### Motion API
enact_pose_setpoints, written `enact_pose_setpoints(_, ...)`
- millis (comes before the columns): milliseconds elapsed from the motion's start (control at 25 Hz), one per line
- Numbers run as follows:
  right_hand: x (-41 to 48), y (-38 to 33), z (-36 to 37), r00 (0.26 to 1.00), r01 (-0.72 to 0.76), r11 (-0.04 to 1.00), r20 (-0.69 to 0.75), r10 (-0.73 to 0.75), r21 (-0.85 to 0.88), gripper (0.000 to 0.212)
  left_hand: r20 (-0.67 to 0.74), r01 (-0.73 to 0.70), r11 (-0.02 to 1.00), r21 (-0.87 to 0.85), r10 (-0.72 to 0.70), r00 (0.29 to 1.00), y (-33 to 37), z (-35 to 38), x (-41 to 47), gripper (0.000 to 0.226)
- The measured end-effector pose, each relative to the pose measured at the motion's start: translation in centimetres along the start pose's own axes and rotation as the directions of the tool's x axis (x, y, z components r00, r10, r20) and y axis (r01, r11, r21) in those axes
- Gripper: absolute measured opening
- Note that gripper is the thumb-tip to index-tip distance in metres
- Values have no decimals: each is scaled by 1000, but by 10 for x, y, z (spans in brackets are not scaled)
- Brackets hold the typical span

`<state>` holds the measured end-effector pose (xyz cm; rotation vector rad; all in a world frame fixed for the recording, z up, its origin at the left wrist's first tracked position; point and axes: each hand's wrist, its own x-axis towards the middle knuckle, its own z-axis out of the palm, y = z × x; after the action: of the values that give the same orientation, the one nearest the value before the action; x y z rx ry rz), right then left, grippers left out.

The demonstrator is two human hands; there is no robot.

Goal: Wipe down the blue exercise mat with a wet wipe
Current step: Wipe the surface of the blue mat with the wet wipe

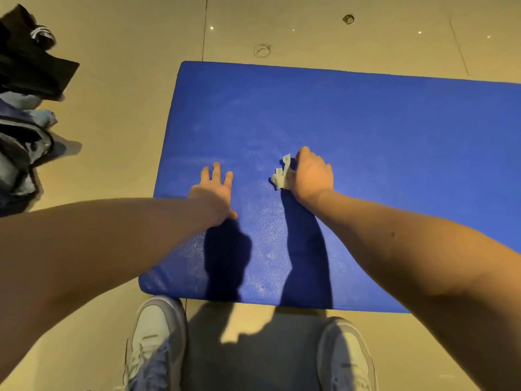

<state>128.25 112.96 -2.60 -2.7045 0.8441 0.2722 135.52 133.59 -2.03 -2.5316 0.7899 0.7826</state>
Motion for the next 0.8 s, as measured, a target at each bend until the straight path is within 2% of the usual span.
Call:
enact_pose_setpoints(80, -2, -4, 5, 996, 45, 999, -80, -47, -20, 14, -11, -19, 1000, 9, 19, 1000, -2, 1, 1, 108)
enact_pose_setpoints(200, -14, -7, 17, 991, 133, 979, -45, -128, 156, 14, -46, -47, 996, 78, 51, 998, -3, 3, 0, 108)
enact_pose_setpoints(320, -33, -6, 36, 943, 317, 947, -92, -320, -43, 28, -92, -69, 988, 135, 82, 992, -6, 5, -1, 109)
enact_pose_setpoints(440, -41, -12, 49, 910, 413, 902, 94, -404, -127, 53, -96, -86, 985, 152, 102, 990, -9, 3, -2, 109)
enact_pose_setpoints(520, -37, -11, 52, 889, 449, 884, 166, -427, -129, 61, -84, -86, 986, 145, 99, 991, -9, 1, -1, 109)
enact_pose_setpoints(600, -26, -2, 46, 874, 486, 868, 75, -480, -107, 58, -77, -96, 988, 123, 105, 991, -9, 1, 0, 108)
enact_pose_setpoints(680, -5, 16, 38, 893, 444, 883, -11, -450, -151, 52, -78, -97, 988, 116, 106, 991, -10, 1, 0, 108)
enact_pose_setpoints(800, 25, 43, 22, 957, 275, 913, -11, -291, -301, 49, -80, -99, 987, 123, 109, 991, -10, 1, 1, 108)
